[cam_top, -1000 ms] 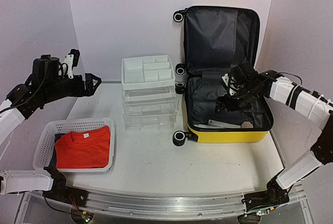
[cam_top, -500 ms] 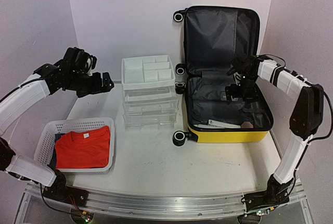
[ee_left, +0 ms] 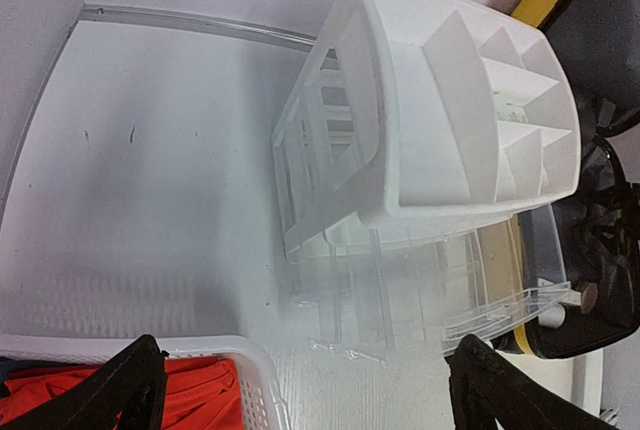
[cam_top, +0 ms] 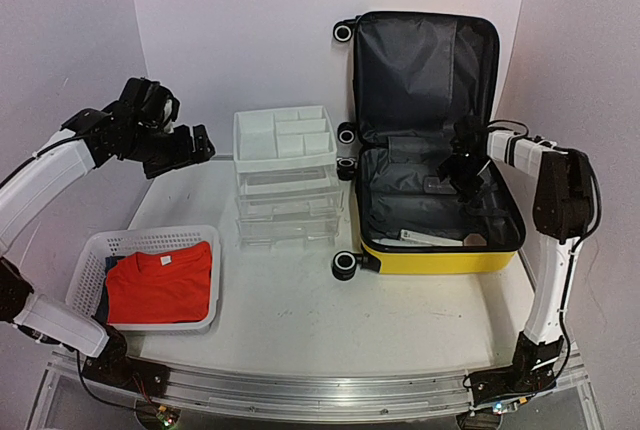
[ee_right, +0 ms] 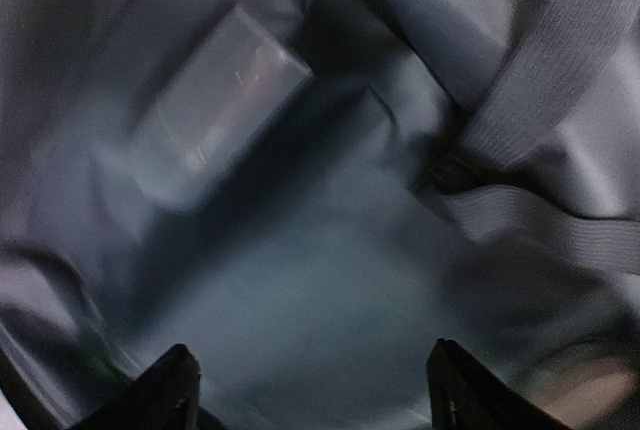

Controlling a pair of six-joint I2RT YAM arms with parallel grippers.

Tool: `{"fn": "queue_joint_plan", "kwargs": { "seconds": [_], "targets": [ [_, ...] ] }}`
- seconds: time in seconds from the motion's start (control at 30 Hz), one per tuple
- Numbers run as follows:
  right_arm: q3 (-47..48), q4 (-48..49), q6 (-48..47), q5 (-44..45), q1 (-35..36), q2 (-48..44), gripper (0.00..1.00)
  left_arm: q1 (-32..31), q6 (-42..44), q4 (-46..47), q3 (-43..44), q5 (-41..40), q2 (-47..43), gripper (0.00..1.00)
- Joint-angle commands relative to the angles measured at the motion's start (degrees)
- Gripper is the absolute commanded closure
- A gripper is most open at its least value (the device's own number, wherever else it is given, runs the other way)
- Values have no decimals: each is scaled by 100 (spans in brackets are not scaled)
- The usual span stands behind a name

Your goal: Open, take out, and arrange the luggage

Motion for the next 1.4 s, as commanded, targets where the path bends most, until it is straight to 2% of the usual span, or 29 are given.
{"fn": "queue_joint_plan", "kwargs": {
  "seconds": [0.0, 0.17, 0.43, 0.5, 0.63, 0.73, 0.9, 1.03, 1.2, 1.27, 1.37],
  "targets": [
    [482, 1292, 1860, 343, 31, 533, 29, 30, 403, -80, 430, 239, 67, 1],
    [1141, 1303, 2486, 338, 27, 1231, 29, 26, 761, -310, 733, 391, 257, 1],
    [1396, 1403, 3061, 569, -5, 1785, 31, 26, 888, -506, 721, 546, 152, 1],
    [1454, 1417, 3091, 624, -10, 1852, 36, 26, 881, -519, 646, 465, 56, 1],
    [1556, 1417, 3337, 648, -45, 2003, 38, 26, 854, -512, 540, 369, -62, 1],
    [1705, 1417, 3426, 668, -79, 2123, 44, 26, 808, -516, 519, 281, -92, 1],
    [2052, 1417, 3710, 253, -130, 2329, 50, 26, 607, -509, 477, 113, -153, 1],
    [2061, 1421, 3710, 51, -127, 2087, 58, 26, 508, -508, 426, -94, -222, 1],
    [1724, 1409, 3271, -104, -127, 1337, 62, 26, 526, -502, 521, -227, -99, 1],
    [1541, 1401, 2856, -224, -131, 951, 64, 34, 520, -506, 629, -326, 25, 1],
    [1298, 1388, 1756, -651, -127, 443, 64, 82, 572, -511, 825, -353, 204, 1]
  ]
}}
